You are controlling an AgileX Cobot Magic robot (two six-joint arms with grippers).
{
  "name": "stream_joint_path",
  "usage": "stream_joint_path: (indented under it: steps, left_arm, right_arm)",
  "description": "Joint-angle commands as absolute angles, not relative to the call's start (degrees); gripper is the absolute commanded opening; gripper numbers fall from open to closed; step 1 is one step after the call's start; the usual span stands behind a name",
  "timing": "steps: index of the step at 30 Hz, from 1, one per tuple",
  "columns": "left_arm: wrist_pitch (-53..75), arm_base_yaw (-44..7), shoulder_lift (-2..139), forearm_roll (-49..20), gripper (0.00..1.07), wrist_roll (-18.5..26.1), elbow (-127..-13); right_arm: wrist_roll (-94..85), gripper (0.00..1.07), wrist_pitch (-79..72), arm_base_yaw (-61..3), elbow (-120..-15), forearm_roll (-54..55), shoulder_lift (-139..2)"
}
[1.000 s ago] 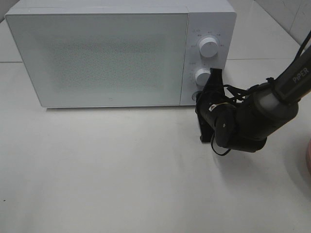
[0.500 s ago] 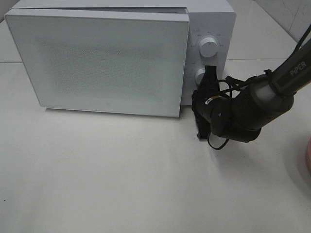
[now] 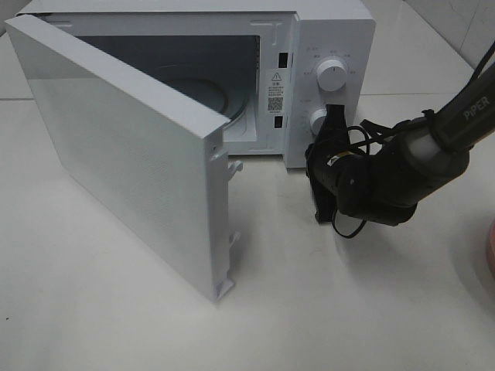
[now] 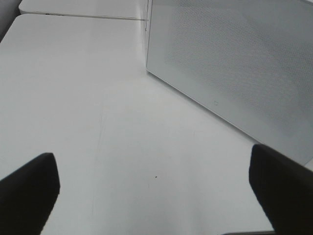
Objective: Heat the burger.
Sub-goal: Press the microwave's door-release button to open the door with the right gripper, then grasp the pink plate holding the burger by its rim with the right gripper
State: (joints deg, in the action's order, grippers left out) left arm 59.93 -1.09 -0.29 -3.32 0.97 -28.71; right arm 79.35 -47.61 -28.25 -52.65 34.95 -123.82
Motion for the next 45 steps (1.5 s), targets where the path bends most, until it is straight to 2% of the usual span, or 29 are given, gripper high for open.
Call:
stream_joint_path:
  steps: [1,7,23,32,38,45]
  left_arm:
    - [59.42,-1.2,-1.66,-3.44,0.98,1.2,-28.48]
    - [59.42,-1.2,-1.66,-3.44,0.98,1.2,-28.48]
    - [59.42,-1.2,-1.66,-3.44,0.98,1.2,-28.48]
    - [59.42,-1.2,-1.66,-3.44,0.98,1.2,-28.48]
    - [59.42,-1.2,-1.66,-3.44,0.98,1.2,-28.48]
    - [59.42,-1.2,-1.66,-3.44,0.98,1.2,-28.48]
  right_arm:
    - [79.53,0.0,-57.41,-26.47,-54.6,31.4,-122.67]
    - [84.57,0.0,-56.44,-29.45,-50.31,31.28,-122.38]
    - [84.05,0.0,-47.78,-29.56,-40.97,28.59,-115.91]
    - [76.66,0.0,-43.95,-29.56,-33.29,22.98,-106.63]
    - [67.49,0.01,-33.12,-29.56,-31.23,21.08,-99.81]
    - [48.07,0.01,-16.79,-28.65,-31.23,21.03,-92.3]
